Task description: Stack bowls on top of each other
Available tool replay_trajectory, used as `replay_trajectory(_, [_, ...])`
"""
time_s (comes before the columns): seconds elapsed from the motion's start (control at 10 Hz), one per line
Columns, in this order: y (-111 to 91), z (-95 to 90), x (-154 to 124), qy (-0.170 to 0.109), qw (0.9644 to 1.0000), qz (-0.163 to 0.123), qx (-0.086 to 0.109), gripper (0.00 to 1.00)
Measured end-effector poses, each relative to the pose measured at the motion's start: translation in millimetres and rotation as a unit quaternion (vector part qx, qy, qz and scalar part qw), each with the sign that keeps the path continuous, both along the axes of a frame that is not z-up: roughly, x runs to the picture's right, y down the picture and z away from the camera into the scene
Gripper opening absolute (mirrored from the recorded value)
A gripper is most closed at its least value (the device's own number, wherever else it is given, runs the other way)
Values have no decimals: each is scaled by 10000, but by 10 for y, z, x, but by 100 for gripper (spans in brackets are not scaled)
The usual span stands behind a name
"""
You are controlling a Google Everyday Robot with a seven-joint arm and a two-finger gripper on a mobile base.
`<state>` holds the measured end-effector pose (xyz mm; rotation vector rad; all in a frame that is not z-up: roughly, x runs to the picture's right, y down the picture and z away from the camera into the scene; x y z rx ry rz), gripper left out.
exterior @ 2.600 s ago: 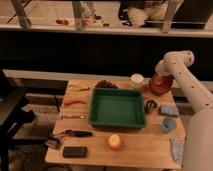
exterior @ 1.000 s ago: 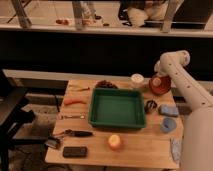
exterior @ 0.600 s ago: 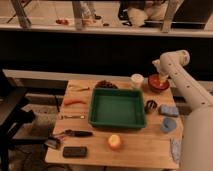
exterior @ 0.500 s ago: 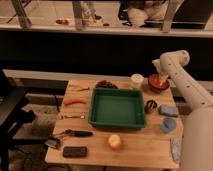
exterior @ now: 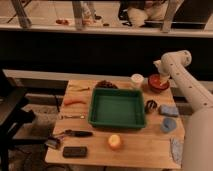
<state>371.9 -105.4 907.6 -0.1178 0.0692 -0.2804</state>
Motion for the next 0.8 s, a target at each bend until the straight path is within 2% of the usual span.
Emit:
replay_trajectory(0.3, [172, 5, 120, 9, 9997, 191, -141, 80])
replay_trajectory(0.8, [490, 77, 117, -91, 9981, 443, -421, 80])
